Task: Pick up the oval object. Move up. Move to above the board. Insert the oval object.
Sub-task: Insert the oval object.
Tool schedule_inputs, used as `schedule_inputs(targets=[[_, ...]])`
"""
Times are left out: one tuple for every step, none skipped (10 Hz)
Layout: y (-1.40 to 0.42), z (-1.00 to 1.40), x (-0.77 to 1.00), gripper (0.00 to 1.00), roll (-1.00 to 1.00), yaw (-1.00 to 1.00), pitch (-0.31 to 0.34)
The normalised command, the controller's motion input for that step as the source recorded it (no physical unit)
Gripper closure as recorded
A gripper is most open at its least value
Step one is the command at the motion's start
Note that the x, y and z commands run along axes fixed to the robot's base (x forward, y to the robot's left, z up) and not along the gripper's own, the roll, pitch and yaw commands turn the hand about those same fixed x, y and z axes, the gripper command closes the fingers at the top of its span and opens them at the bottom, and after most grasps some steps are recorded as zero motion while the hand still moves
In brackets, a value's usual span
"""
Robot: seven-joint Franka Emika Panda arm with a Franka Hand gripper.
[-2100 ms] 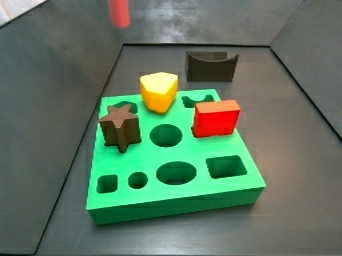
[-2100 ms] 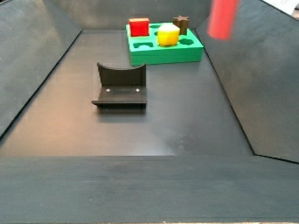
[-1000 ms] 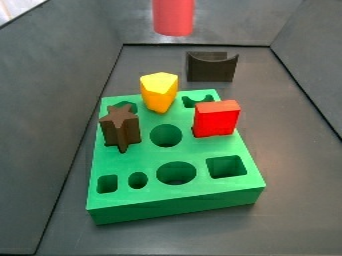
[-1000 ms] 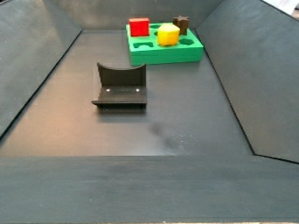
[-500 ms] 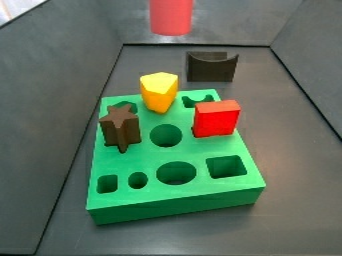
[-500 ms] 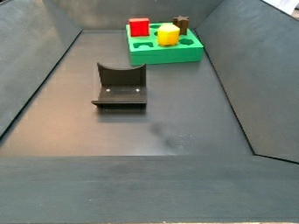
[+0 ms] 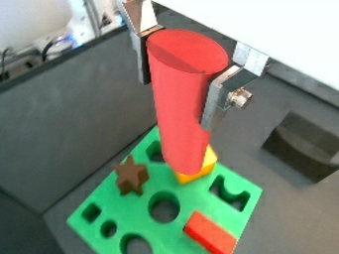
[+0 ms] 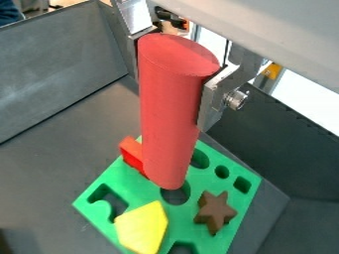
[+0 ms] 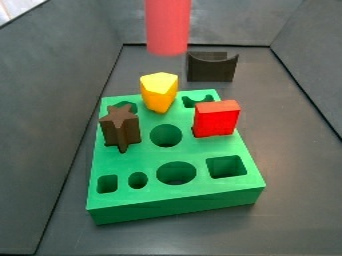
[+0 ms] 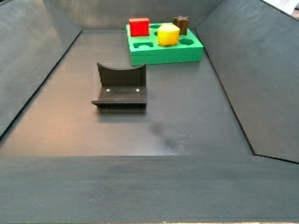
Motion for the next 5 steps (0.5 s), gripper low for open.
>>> schedule_inputs(targets=[[-0.41, -0.41, 0.00, 1.00, -0.07, 0.37, -0.129], [-0.40, -0.49, 0.05, 1.00, -0.09, 0.44, -0.124], [-0.48, -0.75, 0.22, 1.00, -0.07, 0.50, -0.086], [-0.44, -0.81, 0.12, 1.00, 0.00, 0.38, -0.080], [-0.52, -0.75, 0.09, 1.00, 0.13, 0.32, -0.031]])
